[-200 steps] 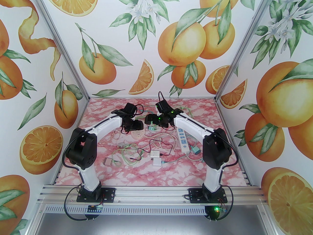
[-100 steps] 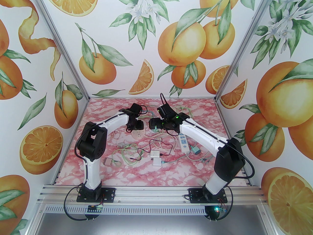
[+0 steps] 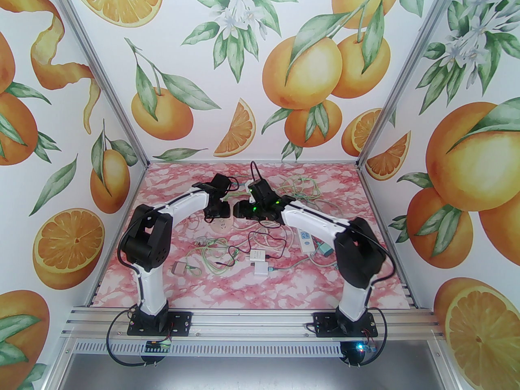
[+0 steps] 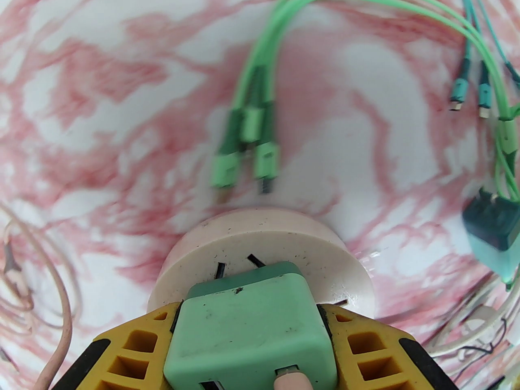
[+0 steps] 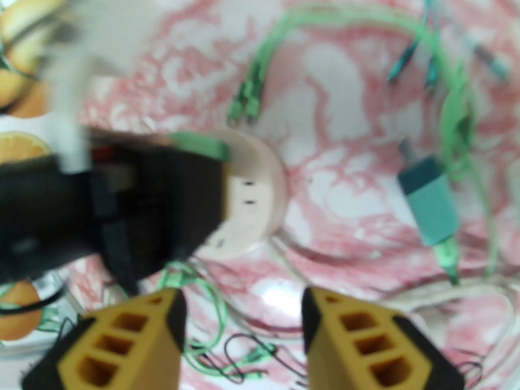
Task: Pull the plug off the socket
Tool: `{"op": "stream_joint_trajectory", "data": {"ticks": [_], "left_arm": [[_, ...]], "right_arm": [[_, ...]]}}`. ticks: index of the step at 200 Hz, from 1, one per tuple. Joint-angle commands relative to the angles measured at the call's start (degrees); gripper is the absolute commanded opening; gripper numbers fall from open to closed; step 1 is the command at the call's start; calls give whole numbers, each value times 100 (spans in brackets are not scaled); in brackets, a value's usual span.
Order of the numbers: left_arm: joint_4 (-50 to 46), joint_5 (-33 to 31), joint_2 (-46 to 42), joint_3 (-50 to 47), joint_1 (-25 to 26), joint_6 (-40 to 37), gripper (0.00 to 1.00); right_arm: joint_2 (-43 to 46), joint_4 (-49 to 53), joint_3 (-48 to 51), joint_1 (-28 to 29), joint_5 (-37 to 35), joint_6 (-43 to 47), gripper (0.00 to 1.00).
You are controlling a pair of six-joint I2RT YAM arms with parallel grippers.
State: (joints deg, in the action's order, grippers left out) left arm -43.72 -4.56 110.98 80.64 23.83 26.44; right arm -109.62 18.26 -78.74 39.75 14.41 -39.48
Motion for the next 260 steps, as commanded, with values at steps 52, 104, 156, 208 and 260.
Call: {"op": "stream_joint_trajectory", "data": {"ticks": [52,104,156,208,260], "left_arm": [[-317,-63,-94,434,-134,105,58],[-364,102,225,510,-138,110,51],[-352,43,275,374,-129,151,37],[-329,120,228,338,-126,111,37],[-293,238,245,347,-98,108,37]], "right_arm": [[-283,-373,-10,93,227,-279,50],[-457,-469,-37,128,337,-301,49],[-874,-495,-397,114,456,-332,43],[-1445,-640,-854,-1,907,-472,43],[-1812,-1039,-1003,-51,1411,-728,47]]}}
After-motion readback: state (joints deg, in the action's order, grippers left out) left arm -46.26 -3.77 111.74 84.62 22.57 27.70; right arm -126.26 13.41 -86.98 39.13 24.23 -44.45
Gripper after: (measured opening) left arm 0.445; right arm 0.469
